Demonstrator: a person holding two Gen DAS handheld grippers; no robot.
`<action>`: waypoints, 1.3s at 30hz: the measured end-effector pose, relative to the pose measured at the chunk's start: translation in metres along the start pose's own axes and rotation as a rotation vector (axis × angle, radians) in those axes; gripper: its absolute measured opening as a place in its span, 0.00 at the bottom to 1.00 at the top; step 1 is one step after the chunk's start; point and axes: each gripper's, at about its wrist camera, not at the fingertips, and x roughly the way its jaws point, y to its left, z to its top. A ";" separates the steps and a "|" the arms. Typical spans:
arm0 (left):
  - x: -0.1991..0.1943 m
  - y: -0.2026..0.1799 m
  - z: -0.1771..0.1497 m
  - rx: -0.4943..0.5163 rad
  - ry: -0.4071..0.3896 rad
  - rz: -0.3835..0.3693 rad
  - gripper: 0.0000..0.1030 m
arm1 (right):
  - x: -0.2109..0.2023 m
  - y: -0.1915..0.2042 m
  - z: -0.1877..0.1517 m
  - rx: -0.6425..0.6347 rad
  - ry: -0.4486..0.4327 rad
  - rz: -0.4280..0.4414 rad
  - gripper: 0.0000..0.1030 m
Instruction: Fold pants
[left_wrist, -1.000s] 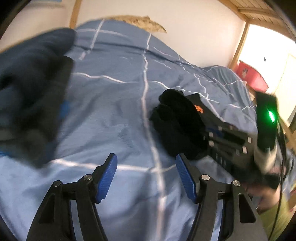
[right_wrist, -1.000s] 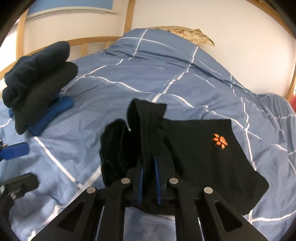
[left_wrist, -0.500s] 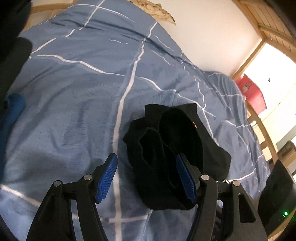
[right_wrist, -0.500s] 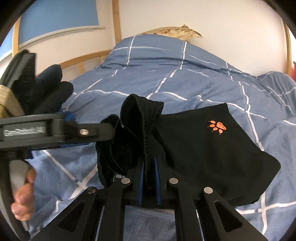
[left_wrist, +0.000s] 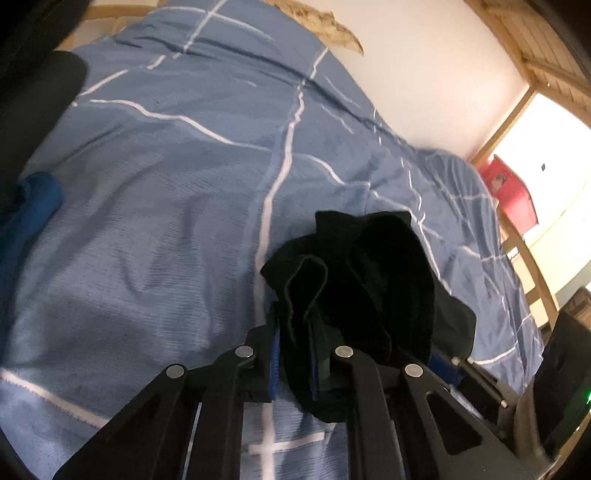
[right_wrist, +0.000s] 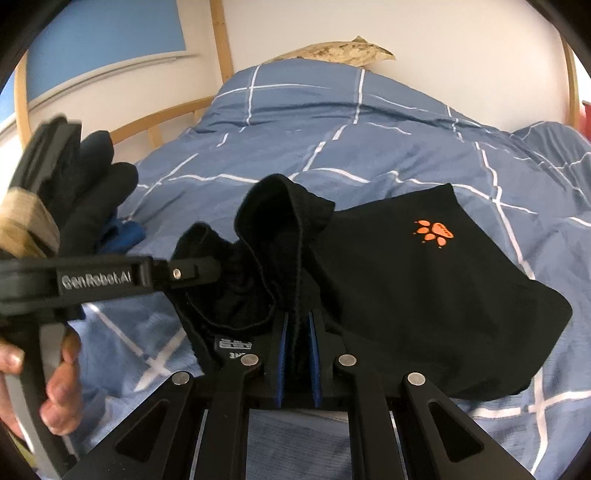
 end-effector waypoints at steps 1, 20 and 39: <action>-0.003 0.002 -0.001 0.007 -0.013 0.011 0.12 | -0.002 0.002 0.002 0.000 -0.006 0.005 0.29; -0.015 0.034 -0.014 -0.059 -0.024 -0.077 0.12 | 0.023 0.079 0.026 -0.268 0.085 -0.081 0.23; -0.047 0.044 -0.024 -0.081 -0.106 -0.124 0.60 | -0.006 0.108 -0.022 -0.418 0.056 -0.134 0.09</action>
